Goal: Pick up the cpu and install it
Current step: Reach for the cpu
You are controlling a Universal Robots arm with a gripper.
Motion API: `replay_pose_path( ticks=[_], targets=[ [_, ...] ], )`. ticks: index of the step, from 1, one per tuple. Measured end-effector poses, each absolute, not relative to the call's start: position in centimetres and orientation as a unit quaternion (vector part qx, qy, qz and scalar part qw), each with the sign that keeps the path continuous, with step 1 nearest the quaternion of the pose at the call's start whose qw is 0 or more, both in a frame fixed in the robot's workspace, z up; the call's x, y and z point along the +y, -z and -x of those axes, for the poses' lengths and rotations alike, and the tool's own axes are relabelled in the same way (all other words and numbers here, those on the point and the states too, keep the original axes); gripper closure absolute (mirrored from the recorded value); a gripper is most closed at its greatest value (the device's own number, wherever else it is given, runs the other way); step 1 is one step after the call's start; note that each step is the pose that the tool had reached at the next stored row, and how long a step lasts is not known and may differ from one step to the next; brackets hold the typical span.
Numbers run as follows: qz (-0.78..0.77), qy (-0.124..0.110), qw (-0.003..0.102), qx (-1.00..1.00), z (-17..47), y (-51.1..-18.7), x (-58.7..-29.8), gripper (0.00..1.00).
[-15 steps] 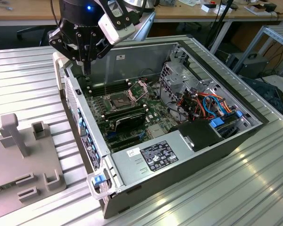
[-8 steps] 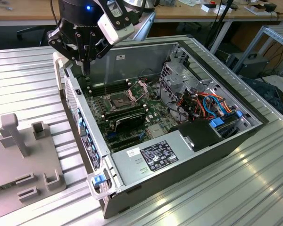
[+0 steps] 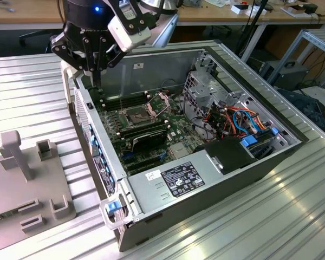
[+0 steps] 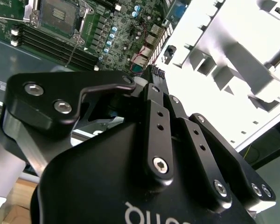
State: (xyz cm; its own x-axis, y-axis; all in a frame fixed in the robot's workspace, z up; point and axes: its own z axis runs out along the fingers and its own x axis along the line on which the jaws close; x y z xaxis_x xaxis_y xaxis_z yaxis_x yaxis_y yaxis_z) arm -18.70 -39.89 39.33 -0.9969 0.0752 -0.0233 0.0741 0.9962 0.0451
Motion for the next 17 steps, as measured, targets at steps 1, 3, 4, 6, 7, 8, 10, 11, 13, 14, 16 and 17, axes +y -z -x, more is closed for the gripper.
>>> replay_pose_path(
  ticks=[1,3,4,6,7,8,10,11,13,14,16,17],
  targets=[
    [-0.037,-0.022,0.012,0.999,18.8,-39.3,-39.9,0.89],
    [-0.037,-0.022,0.013,0.999,19.1,-39.3,-39.9,0.89],
    [-0.037,-0.022,0.013,0.999,19.2,-39.3,-39.9,0.89],
    [-0.037,-0.022,0.013,0.999,19.4,-39.3,-39.9,0.89],
    [-0.037,-0.022,0.013,0.999,19.5,-39.3,-39.9,0.89],
    [-0.037,-0.022,0.013,0.999,19.6,-39.3,-39.9,0.89],
    [-0.037,-0.022,0.012,0.999,19.8,-39.3,-39.9,0.89],
    [-0.037,-0.022,0.013,0.999,19.9,-39.3,-39.9,0.89],
    [-0.037,-0.022,0.012,0.999,20.2,-39.3,-39.9,0.89],
    [-0.037,-0.022,0.012,0.999,20.3,-39.3,-39.9,0.89],
    [-0.037,-0.022,0.013,0.999,20.4,-39.3,-39.9,0.89],
    [-0.037,-0.022,0.013,0.999,20.5,-39.3,-39.9,0.89]
  ],
)
